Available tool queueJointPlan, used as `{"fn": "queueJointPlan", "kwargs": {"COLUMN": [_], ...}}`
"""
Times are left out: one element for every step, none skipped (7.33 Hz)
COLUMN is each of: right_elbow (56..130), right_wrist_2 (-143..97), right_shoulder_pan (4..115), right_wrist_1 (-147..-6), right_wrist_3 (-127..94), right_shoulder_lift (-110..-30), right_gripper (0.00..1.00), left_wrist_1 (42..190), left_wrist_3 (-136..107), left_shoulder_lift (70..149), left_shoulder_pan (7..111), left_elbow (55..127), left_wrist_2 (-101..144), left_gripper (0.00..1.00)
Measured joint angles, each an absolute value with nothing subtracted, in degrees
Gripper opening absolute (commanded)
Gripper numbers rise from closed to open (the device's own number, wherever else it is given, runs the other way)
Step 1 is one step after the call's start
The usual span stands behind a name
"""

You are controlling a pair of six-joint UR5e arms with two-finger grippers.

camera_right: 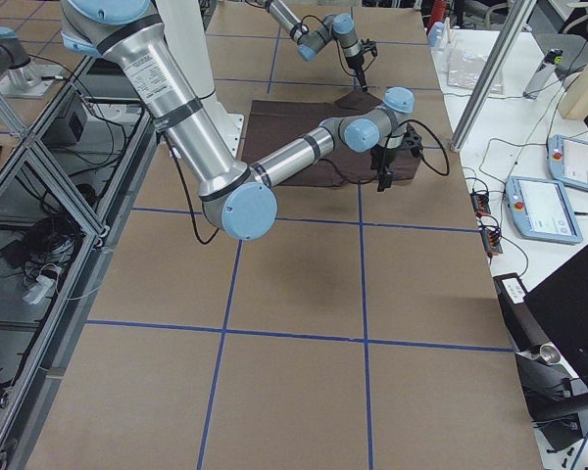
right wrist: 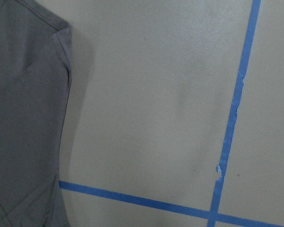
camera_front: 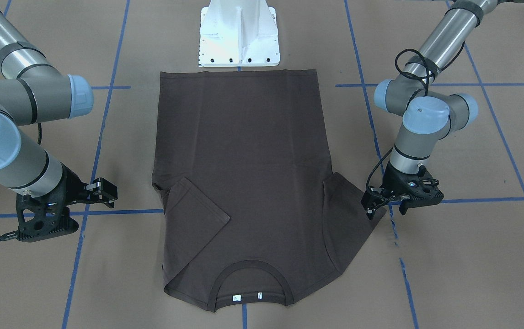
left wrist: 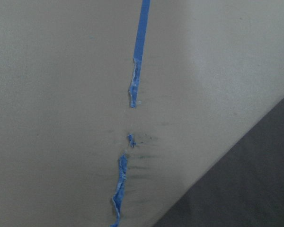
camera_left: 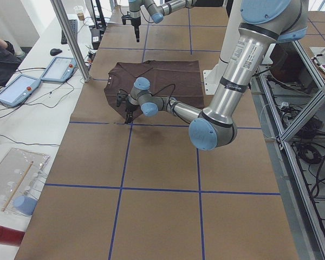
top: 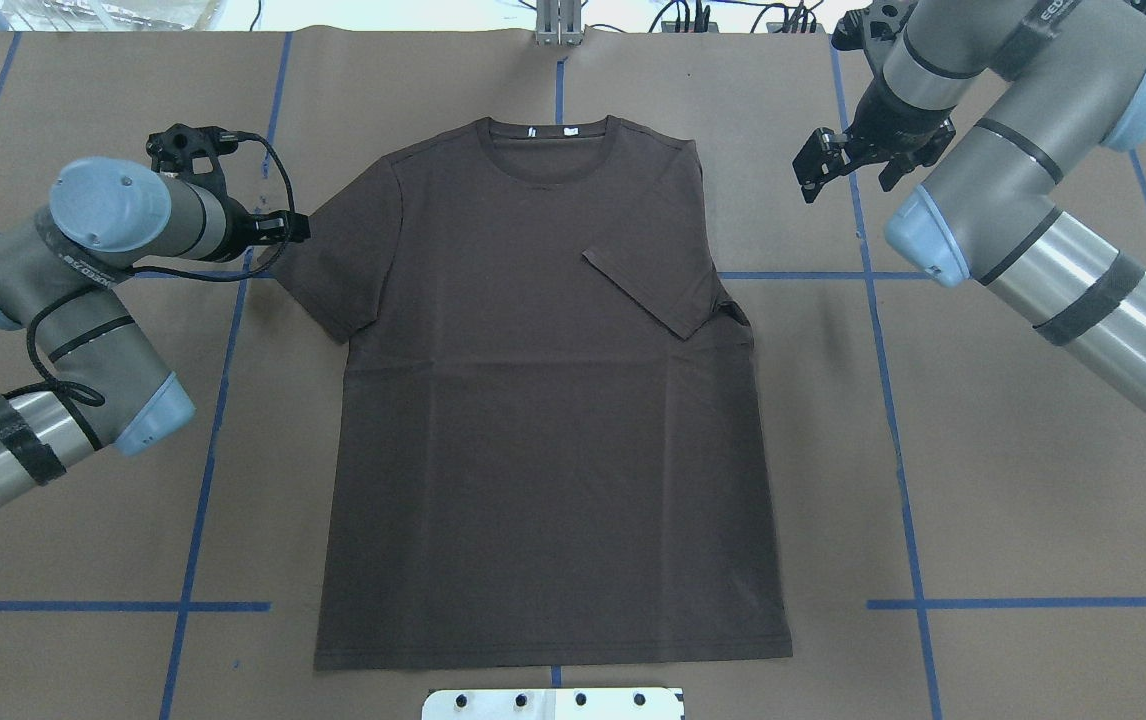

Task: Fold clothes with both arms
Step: 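Raise the right gripper away while the left gripper approaches the other sleeve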

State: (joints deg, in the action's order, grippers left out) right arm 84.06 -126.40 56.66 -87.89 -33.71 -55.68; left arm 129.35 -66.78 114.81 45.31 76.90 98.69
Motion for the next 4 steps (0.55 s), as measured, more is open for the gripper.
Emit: {"fn": "queueJointPlan", "kwargs": {"right_elbow": [84.0,84.0,84.0,84.0], "right_wrist_2": [-126.4,-126.3,-126.3,-126.3], "right_shoulder_pan": [56.6,56.6,56.6,56.6], "right_wrist_1": [-87.9,-87.9,-87.9,-87.9], "right_wrist_3": [-33.7,-33.7,-33.7,-33.7], "right_shoulder_lift": [-55.7,-55.6,-55.6,-55.6], "right_gripper": [1.0,1.0,1.0,1.0], "left_wrist_1": [129.8,129.8,129.7,129.7], "left_wrist_3": [-66.7,-66.7,-66.6,-66.7], "left_shoulder_lift": [115.0,115.0,114.8,114.6], "left_shoulder_pan": [45.3,45.3,45.2,45.2], "left_elbow": [76.8,77.0,77.4,77.6], "left_wrist_2": [98.8,99.0,99.1,99.2], "left_gripper": [0.98,0.98,0.96,0.92]}}
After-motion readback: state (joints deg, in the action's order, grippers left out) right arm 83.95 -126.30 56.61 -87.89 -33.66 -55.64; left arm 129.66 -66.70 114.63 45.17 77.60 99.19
